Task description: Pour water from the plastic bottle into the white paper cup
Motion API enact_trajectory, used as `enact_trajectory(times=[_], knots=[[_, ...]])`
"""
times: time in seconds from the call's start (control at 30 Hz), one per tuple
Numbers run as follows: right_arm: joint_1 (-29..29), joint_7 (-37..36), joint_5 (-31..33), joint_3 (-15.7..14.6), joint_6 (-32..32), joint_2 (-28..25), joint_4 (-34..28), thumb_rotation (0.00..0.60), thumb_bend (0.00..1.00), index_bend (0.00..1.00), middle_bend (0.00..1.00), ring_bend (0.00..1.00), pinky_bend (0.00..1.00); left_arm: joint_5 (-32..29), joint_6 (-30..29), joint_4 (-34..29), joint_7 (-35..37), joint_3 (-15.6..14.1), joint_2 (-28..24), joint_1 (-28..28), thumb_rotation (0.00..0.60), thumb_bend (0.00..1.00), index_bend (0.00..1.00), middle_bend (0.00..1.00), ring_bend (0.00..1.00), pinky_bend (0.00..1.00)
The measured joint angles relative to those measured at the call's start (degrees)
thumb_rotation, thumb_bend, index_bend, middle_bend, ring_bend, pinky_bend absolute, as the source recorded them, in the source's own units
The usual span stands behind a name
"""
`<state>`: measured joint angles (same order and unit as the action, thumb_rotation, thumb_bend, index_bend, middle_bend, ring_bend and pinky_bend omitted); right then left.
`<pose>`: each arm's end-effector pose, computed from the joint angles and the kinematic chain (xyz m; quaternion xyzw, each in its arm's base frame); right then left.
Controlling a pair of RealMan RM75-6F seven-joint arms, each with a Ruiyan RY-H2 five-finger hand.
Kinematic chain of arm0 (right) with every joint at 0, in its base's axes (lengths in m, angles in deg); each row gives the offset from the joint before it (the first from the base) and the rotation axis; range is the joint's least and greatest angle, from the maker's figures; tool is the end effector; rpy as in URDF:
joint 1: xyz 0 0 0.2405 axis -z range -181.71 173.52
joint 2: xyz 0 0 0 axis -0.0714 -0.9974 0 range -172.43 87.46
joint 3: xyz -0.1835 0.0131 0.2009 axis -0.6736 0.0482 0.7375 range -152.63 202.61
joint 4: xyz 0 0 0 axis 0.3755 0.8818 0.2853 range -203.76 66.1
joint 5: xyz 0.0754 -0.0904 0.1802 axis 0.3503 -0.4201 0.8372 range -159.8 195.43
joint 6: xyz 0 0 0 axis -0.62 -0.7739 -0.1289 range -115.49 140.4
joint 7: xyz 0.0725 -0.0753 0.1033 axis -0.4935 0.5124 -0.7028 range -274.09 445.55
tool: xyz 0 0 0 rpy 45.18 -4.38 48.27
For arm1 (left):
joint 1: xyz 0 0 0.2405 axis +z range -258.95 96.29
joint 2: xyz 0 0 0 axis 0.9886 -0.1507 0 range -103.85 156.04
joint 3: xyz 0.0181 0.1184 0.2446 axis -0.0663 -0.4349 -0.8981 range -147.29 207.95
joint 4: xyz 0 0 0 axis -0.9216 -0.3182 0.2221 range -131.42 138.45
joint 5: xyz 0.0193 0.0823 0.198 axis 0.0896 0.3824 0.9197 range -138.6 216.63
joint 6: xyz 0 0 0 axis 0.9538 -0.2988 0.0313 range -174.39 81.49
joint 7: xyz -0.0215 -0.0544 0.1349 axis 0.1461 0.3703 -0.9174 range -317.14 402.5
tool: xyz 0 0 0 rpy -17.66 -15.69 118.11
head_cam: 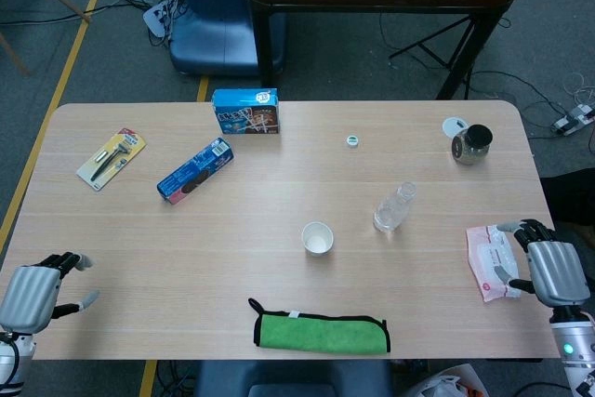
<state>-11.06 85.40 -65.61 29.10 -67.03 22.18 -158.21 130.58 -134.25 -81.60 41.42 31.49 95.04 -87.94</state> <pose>-0.3402 -0.2033 0.1565 0.6055 -0.3986 0.3613 0.5865 -0.3263 0.1901 0.1407 -0.6350 -0.3326 -0.4012 0.5704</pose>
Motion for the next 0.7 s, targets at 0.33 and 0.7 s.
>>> enact_trajectory(times=[0.33, 0.7], knots=[[-1.12, -0.28, -0.30, 0.14, 1.04, 1.39, 1.08, 0.600, 0.16, 0.34, 0.32, 0.21, 0.35, -0.64, 0.00, 0.47, -0.24, -0.13, 0.12, 0.39, 0.600, 0.10, 0.46, 0.50, 0.51, 0.75], [-3.25, -13.39, -2.75, 2.79, -1.46, 4.98, 5.19, 0.600, 0.13, 0.34, 0.29, 0.21, 0.35, -0.59, 0.07, 0.06, -0.74, 0.06, 0.44, 0.16, 0.600, 0.10, 0.46, 0.50, 0.51, 0.75]])
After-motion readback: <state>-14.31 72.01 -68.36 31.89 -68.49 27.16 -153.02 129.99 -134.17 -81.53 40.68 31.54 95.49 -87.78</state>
